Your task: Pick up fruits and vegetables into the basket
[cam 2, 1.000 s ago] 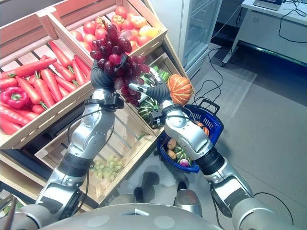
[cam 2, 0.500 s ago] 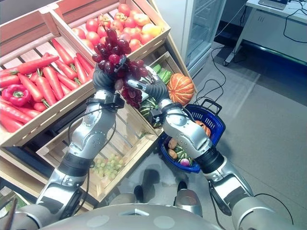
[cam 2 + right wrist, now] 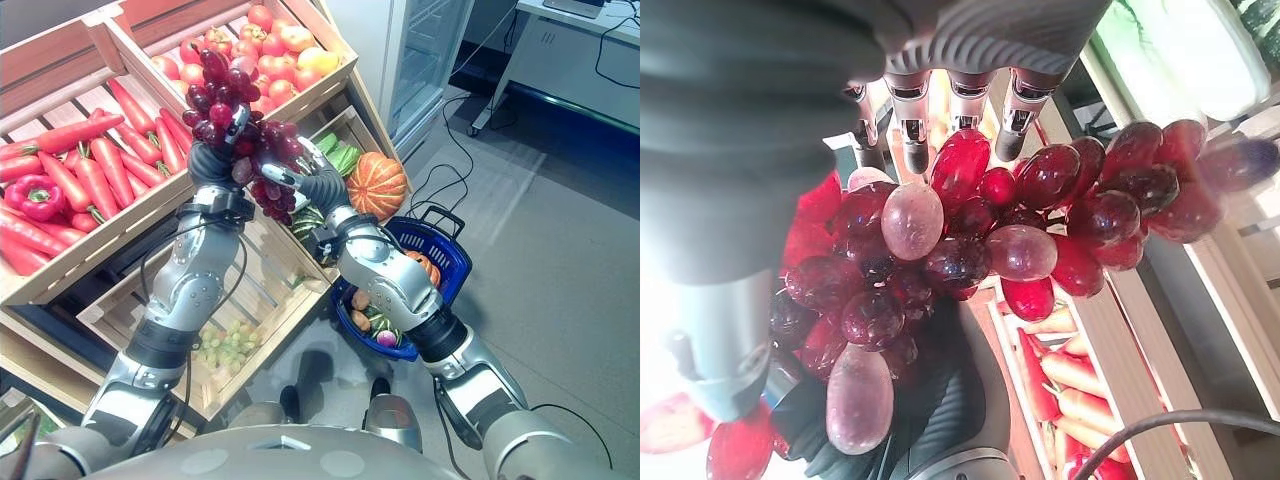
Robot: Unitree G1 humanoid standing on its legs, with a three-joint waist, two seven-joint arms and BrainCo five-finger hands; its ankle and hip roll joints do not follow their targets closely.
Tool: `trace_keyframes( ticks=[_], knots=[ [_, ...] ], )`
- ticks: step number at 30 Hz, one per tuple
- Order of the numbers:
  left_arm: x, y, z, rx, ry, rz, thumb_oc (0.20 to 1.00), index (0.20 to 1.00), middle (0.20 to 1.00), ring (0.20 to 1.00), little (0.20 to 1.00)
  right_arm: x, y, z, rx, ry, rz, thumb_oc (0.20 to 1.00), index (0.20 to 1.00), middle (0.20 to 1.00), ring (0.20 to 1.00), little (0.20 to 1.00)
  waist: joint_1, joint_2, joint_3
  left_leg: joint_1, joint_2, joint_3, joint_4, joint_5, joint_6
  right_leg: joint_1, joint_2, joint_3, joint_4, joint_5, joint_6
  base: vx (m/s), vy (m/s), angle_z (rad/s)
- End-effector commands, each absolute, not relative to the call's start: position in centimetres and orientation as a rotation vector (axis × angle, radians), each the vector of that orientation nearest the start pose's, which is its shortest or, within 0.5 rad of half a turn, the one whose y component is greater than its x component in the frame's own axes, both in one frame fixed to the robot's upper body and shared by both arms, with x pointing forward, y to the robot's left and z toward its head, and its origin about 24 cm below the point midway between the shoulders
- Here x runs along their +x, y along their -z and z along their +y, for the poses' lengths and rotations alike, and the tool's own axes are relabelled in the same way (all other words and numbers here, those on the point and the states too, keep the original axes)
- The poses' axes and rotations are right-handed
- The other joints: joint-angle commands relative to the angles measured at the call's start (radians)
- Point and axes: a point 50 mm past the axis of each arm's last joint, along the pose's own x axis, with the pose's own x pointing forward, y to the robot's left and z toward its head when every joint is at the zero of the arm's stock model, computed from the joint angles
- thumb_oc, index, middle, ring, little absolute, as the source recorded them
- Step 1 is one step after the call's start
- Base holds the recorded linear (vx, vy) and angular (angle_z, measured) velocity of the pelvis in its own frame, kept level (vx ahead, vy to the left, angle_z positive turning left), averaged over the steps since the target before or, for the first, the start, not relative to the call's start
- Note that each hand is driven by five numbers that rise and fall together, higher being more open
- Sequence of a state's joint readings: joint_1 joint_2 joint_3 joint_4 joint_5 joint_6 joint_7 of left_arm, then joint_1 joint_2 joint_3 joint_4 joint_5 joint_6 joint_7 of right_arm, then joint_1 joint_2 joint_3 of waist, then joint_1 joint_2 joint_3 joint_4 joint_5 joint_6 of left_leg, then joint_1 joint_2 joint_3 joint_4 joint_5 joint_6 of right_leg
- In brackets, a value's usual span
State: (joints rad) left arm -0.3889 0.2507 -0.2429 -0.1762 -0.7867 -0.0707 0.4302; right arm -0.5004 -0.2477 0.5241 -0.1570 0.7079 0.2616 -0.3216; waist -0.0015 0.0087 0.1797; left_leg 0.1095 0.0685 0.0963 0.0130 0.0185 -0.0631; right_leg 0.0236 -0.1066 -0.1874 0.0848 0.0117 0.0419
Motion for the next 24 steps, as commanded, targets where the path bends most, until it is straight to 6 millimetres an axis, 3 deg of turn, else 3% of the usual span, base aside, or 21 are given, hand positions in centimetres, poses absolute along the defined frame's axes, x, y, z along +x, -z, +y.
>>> trace_keyframes(
  ticks=[1,11,24],
  knots=[
    [28.4,-23.5,11.6,-0.616,0.214,-0.632,0.200,0.200,0.200,0.200,0.200,26.8,-20.0,-0.5,0.353,-0.680,-0.237,1.000,1.000,1.000,1.000,1.000,-0.001,-0.026,-0.002,0.008,-0.042,0.002,0.069,-0.085,0.043,0.069,-0.030,0.006,0.061,-0.106,0.041,0.00,0.000,0.00],
    [28.4,-24.1,12.6,-0.586,0.201,-0.664,0.200,0.200,0.200,0.200,0.200,26.6,-19.3,-0.5,0.276,-0.743,-0.213,1.000,1.000,1.000,1.000,1.000,-0.003,-0.024,-0.006,0.013,-0.041,0.003,0.065,-0.082,0.041,0.071,-0.030,0.006,0.062,-0.107,0.039,0.00,0.000,0.00],
    [28.5,-24.3,12.5,-0.563,0.214,-0.667,0.200,0.200,0.200,0.200,0.200,26.2,-19.1,0.4,0.227,-0.826,-0.204,1.000,1.000,1.000,1.000,1.000,0.000,-0.023,-0.010,0.015,-0.041,0.000,0.063,-0.081,0.039,0.074,-0.030,0.008,0.062,-0.109,0.039,0.00,0.000,0.00]
  ],
)
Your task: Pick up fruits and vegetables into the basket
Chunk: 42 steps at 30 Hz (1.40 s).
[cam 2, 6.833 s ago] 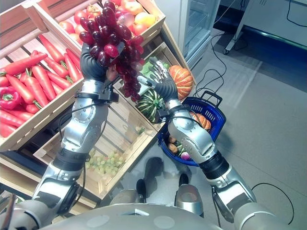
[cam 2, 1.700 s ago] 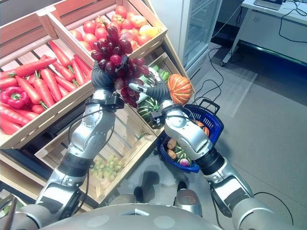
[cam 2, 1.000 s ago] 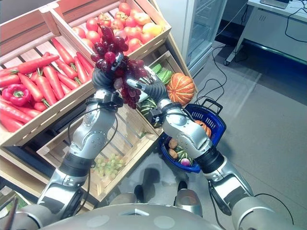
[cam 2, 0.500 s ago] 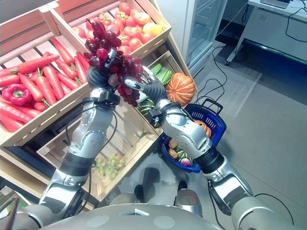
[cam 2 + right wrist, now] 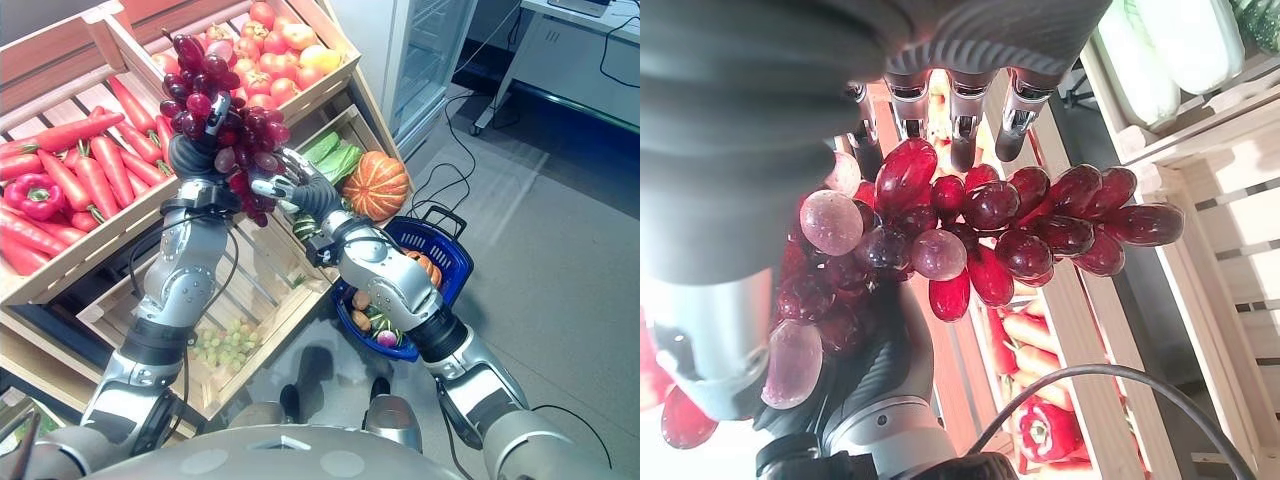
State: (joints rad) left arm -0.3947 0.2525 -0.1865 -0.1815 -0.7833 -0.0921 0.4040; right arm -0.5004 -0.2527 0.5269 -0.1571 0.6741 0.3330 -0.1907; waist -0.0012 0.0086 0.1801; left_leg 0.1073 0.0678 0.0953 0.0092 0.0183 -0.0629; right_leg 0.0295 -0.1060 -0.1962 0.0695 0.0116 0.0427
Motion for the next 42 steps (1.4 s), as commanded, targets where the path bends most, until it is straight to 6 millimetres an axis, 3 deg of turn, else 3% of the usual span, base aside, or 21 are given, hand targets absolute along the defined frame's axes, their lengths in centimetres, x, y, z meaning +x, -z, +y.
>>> trace_keyframes(
  ticks=[1,23,24,25,26,35,42],
  knots=[
    [28.5,-24.3,12.4,-0.563,0.218,-0.666,0.200,0.200,0.200,0.200,0.200,26.2,-19.0,0.5,0.226,-0.831,-0.204,1.000,1.000,1.000,1.000,1.000,0.000,-0.023,-0.010,0.017,-0.040,0.001,0.067,-0.081,0.039,0.068,-0.031,0.017,0.077,-0.109,0.038,0.00,0.000,0.00],
    [28.5,-24.6,10.1,-0.506,0.285,-0.643,0.200,0.200,0.200,0.200,0.200,25.5,-18.9,3.0,0.329,-0.908,-0.117,1.000,1.000,1.000,1.000,1.000,0.009,-0.029,-0.013,0.015,-0.042,0.003,0.068,-0.083,0.042,0.070,-0.033,0.014,0.069,-0.105,0.041,0.00,0.000,0.00],
    [28.6,-24.6,10.1,-0.504,0.285,-0.641,0.200,0.200,0.200,0.200,0.200,25.5,-18.9,3.0,0.326,-0.911,-0.120,0.956,0.956,0.956,0.956,0.956,0.008,-0.029,-0.014,0.015,-0.042,0.003,0.067,-0.082,0.043,0.070,-0.033,0.014,0.069,-0.105,0.041,0.00,0.000,0.00],
    [28.6,-24.6,10.1,-0.503,0.285,-0.641,0.200,0.200,0.200,0.200,0.200,25.5,-18.9,3.0,0.325,-0.914,-0.122,0.633,0.633,0.633,0.633,0.633,0.008,-0.030,-0.014,0.015,-0.042,0.003,0.066,-0.082,0.043,0.070,-0.032,0.014,0.068,-0.104,0.041,0.00,0.000,0.00],
    [28.6,-24.6,10.0,-0.501,0.285,-0.642,0.200,0.200,0.200,0.200,0.200,25.5,-18.9,3.1,0.323,-0.919,-0.124,0.200,0.200,0.200,0.200,0.200,0.008,-0.030,-0.014,0.016,-0.042,0.003,0.065,-0.081,0.043,0.070,-0.032,0.014,0.067,-0.103,0.041,0.00,0.000,0.00],
    [28.5,-24.7,10.2,-0.480,0.271,-0.652,0.200,0.200,0.200,0.200,0.200,25.2,-19.1,3.2,0.297,-0.944,-0.138,0.200,0.200,0.200,0.200,0.200,0.011,-0.028,-0.013,0.014,-0.044,0.000,0.062,-0.080,0.042,0.071,-0.033,0.012,0.064,-0.103,0.041,0.00,0.000,0.00],
    [28.8,-24.5,10.2,-0.361,0.209,-0.662,0.200,0.200,0.200,0.200,0.200,25.1,-19.2,3.4,0.319,-0.960,-0.121,0.200,0.200,0.200,0.200,0.200,0.014,-0.028,-0.014,0.015,-0.044,-0.001,0.060,-0.079,0.042,0.072,-0.032,0.009,0.064,-0.103,0.042,0.00,0.000,0.00]
  ],
)
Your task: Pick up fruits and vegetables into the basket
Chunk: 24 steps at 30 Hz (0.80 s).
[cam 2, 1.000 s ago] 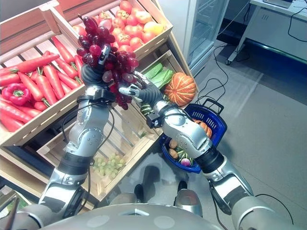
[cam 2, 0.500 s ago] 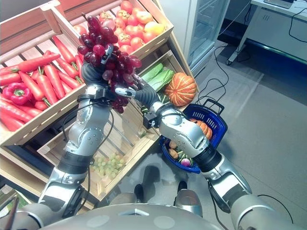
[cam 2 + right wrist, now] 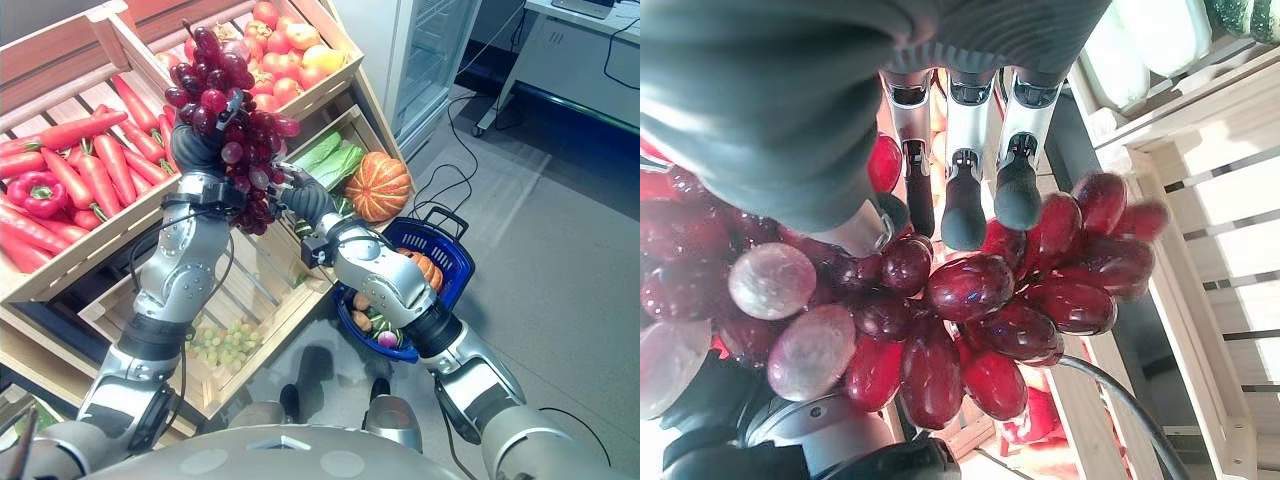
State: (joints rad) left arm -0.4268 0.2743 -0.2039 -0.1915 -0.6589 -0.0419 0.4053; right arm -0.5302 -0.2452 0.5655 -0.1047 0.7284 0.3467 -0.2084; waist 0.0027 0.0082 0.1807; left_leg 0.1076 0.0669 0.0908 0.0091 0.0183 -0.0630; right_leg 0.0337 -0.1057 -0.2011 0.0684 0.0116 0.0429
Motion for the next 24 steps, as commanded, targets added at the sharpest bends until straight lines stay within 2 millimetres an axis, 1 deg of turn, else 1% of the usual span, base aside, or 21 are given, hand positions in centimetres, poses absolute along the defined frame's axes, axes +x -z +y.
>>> trace_keyframes(
  ticks=[1,2,4,10,15,17,18,19,20,24],
  knots=[
    [28.8,-24.5,10.2,-0.333,0.197,-0.664,0.200,0.200,0.200,0.200,0.200,25.1,-19.2,3.5,0.323,-0.961,-0.118,0.200,0.200,0.200,0.200,0.200,0.010,-0.028,-0.015,0.015,-0.043,0.003,0.060,-0.079,0.042,0.068,-0.033,0.013,0.064,-0.104,0.042,0.00,0.000,0.00],
    [29.0,-24.4,10.1,-0.291,0.186,-0.660,0.200,0.200,0.200,0.200,0.200,25.1,-19.2,3.6,0.333,-0.968,-0.113,0.200,0.200,0.200,0.200,0.200,0.011,-0.028,-0.015,0.015,-0.044,0.002,0.059,-0.079,0.042,0.069,-0.032,0.014,0.063,-0.104,0.041,0.00,0.000,0.00],
    [29.2,-24.3,10.1,-0.262,0.182,-0.652,0.200,0.200,0.200,0.200,0.200,25.0,-19.2,3.7,0.342,-0.975,-0.110,0.200,0.200,0.200,0.200,0.200,0.011,-0.028,-0.015,0.014,-0.044,0.001,0.060,-0.078,0.042,0.069,-0.032,0.014,0.064,-0.105,0.041,0.00,0.000,0.00],
    [29.7,-23.8,9.8,-0.213,0.192,-0.599,0.200,0.200,0.200,0.200,0.200,24.9,-19.3,3.9,0.370,-0.999,-0.105,0.200,0.200,0.200,0.200,0.200,0.012,-0.026,-0.014,0.014,-0.044,0.002,0.059,-0.078,0.043,0.069,-0.032,0.012,0.064,-0.105,0.040,0.00,0.000,0.00],
    [30.1,-23.2,9.7,-0.205,0.208,-0.558,0.200,0.200,0.200,0.200,0.200,24.8,-19.4,4.0,0.382,-1.006,-0.104,0.200,0.200,0.200,0.200,0.200,0.013,-0.025,-0.018,0.013,-0.044,0.003,0.058,-0.076,0.043,0.069,-0.031,0.013,0.060,-0.102,0.039,0.00,0.000,0.00],
    [30.3,-22.7,9.5,-0.214,0.234,-0.507,0.200,0.200,0.200,0.200,0.200,24.8,-19.5,3.9,0.395,-1.008,-0.113,0.200,0.200,0.200,0.200,0.200,0.013,-0.025,-0.018,0.014,-0.043,0.004,0.056,-0.076,0.043,0.069,-0.030,0.013,0.060,-0.102,0.040,0.00,0.000,0.00],
    [30.5,-22.1,9.2,-0.197,0.254,-0.460,0.580,0.580,0.580,0.580,0.580,24.8,-19.5,3.9,0.408,-1.010,-0.120,0.200,0.200,0.200,0.200,0.200,0.013,-0.023,-0.017,0.013,-0.042,0.005,0.057,-0.075,0.043,0.068,-0.031,0.011,0.061,-0.102,0.040,0.00,0.000,0.00],
    [30.6,-21.8,9.1,-0.178,0.264,-0.441,0.862,0.862,0.862,0.862,0.862,24.7,-19.6,3.9,0.416,-1.011,-0.123,0.200,0.200,0.200,0.200,0.200,0.013,-0.022,-0.017,0.013,-0.042,0.005,0.057,-0.075,0.043,0.067,-0.031,0.011,0.061,-0.102,0.041,0.00,0.000,0.00],
    [30.6,-21.5,8.9,-0.140,0.278,-0.423,1.000,1.000,1.000,1.000,1.000,24.7,-19.6,3.9,0.427,-1.016,-0.128,0.200,0.200,0.200,0.200,0.200,0.012,-0.020,-0.015,0.013,-0.041,0.006,0.057,-0.074,0.044,0.066,-0.031,0.010,0.062,-0.102,0.041,0.00,0.000,0.00],
    [31.1,-20.2,8.6,-0.020,0.324,-0.344,1.000,1.000,1.000,1.000,1.000,24.6,-19.9,3.7,0.463,-1.016,-0.150,0.200,0.200,0.200,0.200,0.200,0.009,-0.014,-0.012,0.013,-0.041,0.009,0.057,-0.073,0.047,0.064,-0.031,0.012,0.064,-0.101,0.040,0.00,0.000,0.00]
  ],
)
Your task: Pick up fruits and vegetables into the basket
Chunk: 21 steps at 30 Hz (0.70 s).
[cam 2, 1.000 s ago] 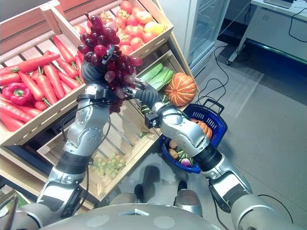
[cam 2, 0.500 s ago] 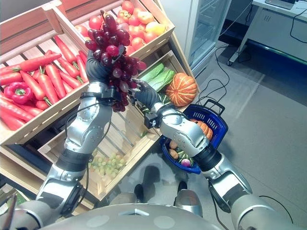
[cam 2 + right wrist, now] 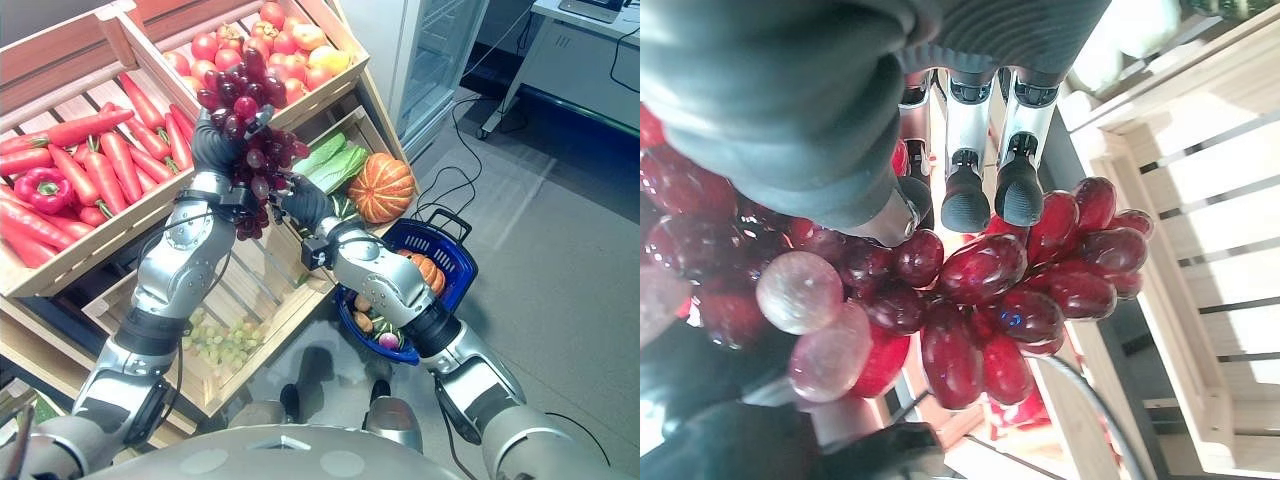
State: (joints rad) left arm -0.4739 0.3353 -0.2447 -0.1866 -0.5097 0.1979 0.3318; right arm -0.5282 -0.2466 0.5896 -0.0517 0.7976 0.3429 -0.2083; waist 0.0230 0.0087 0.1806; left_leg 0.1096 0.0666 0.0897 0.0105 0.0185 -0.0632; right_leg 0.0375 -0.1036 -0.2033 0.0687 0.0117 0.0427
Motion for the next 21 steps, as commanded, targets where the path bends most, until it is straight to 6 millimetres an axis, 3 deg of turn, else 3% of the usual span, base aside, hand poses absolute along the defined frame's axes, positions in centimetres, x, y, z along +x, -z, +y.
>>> trace_keyframes(
  ticks=[1,8,21],
  knots=[
    [31.3,-19.9,8.6,0.027,0.344,-0.321,1.000,1.000,1.000,1.000,1.000,24.6,-20.1,3.6,0.478,-1.016,-0.158,0.200,0.200,0.200,0.200,0.200,-0.013,-0.011,-0.011,0.011,-0.040,0.013,0.057,-0.073,0.048,0.059,-0.033,0.013,0.065,-0.101,0.040,0.00,0.000,0.00],
    [32.1,-19.2,8.9,0.216,0.425,-0.274,1.000,1.000,1.000,1.000,1.000,25.0,-20.6,2.9,0.568,-0.992,-0.203,0.200,0.200,0.200,0.200,0.200,-0.021,0.012,-0.008,0.000,-0.041,0.021,0.061,-0.070,0.050,0.043,-0.034,0.014,0.077,-0.102,0.039,-0.01,-0.030,0.00],
    [32.6,-16.8,8.1,0.395,0.555,-0.129,1.000,1.000,1.000,1.000,1.000,25.9,-20.9,0.9,0.622,-0.956,-0.284,0.200,0.200,0.200,0.200,0.200,-0.071,0.063,0.045,-0.050,-0.033,0.045,0.090,-0.056,0.039,-0.035,-0.028,0.041,0.131,-0.103,0.030,-0.06,-0.073,-0.07]
  ],
)
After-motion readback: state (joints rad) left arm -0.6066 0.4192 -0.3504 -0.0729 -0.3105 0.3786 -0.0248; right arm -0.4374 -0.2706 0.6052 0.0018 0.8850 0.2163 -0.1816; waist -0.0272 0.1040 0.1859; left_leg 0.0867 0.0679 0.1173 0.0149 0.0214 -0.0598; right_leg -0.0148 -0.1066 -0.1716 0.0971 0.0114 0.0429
